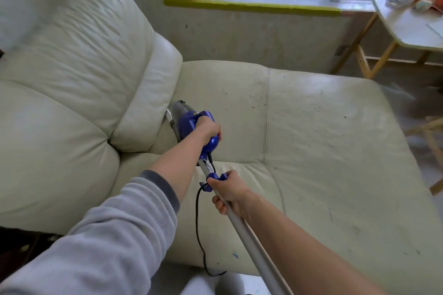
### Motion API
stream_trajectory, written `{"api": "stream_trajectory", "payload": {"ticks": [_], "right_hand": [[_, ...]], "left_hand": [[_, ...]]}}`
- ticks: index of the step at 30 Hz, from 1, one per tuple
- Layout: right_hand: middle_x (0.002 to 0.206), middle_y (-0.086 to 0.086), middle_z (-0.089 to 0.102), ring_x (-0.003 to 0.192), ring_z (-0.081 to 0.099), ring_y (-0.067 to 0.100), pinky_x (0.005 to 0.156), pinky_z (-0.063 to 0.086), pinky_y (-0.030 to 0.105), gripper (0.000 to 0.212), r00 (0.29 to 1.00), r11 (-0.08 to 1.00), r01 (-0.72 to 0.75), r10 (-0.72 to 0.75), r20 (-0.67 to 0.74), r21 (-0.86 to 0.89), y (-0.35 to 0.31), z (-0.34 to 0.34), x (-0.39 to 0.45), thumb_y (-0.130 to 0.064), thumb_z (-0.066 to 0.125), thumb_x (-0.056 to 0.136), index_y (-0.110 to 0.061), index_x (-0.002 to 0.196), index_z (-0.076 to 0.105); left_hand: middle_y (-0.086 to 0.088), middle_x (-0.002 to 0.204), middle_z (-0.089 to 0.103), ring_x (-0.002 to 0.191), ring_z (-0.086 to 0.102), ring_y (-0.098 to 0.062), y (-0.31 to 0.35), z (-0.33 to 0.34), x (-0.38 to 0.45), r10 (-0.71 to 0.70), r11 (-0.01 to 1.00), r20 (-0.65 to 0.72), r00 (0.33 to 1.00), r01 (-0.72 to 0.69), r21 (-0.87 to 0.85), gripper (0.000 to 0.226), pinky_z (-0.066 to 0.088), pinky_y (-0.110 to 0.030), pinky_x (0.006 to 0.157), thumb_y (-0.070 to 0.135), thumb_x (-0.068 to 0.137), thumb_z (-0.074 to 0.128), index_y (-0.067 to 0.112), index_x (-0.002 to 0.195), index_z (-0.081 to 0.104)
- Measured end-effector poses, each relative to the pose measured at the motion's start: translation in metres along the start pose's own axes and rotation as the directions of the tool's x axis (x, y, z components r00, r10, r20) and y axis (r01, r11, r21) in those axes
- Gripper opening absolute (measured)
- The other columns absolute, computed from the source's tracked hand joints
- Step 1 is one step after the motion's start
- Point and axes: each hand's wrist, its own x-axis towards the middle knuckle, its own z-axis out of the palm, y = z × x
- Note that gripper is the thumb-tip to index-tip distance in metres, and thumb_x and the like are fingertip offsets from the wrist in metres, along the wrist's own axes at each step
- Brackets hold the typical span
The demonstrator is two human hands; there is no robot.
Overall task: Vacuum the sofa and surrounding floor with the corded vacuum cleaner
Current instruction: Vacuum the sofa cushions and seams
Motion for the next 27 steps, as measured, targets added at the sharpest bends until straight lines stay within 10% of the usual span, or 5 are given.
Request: {"api": "stream_trajectory", "payload": {"ticks": [5,27], "right_hand": [[0.069,0.010,0.052,0.041,0.035,0.013,0.038,0.029,0.019,0.051,0.998,0.998,0.053,-0.053,0.014,0.037,-0.035,0.009,0.036,-0.014,0.050,0.098,-0.021,0.142,0.026],[0.089,0.017,0.058,0.042,0.041,0.016,0.035,0.035,0.021,0.021,0.989,0.985,0.147,-0.145,0.030,-0.092,-0.126,0.016,0.107,-0.011,0.045,0.098,-0.018,0.118,0.043]], "left_hand": [[0.002,0.033,0.051,0.052,0.052,-0.017,0.012,-0.012,0.048,0.017,0.997,-0.017,1.000,-0.018,-0.077,0.034,0.043,-0.015,0.050,0.000,0.093,0.041,0.006,0.060,0.048],[-0.009,0.056,0.053,0.048,0.050,-0.018,0.067,-0.052,0.140,0.017,0.996,-0.013,1.000,-0.018,-0.089,0.027,0.042,-0.021,0.049,-0.001,0.093,0.040,0.003,0.067,0.045]]}}
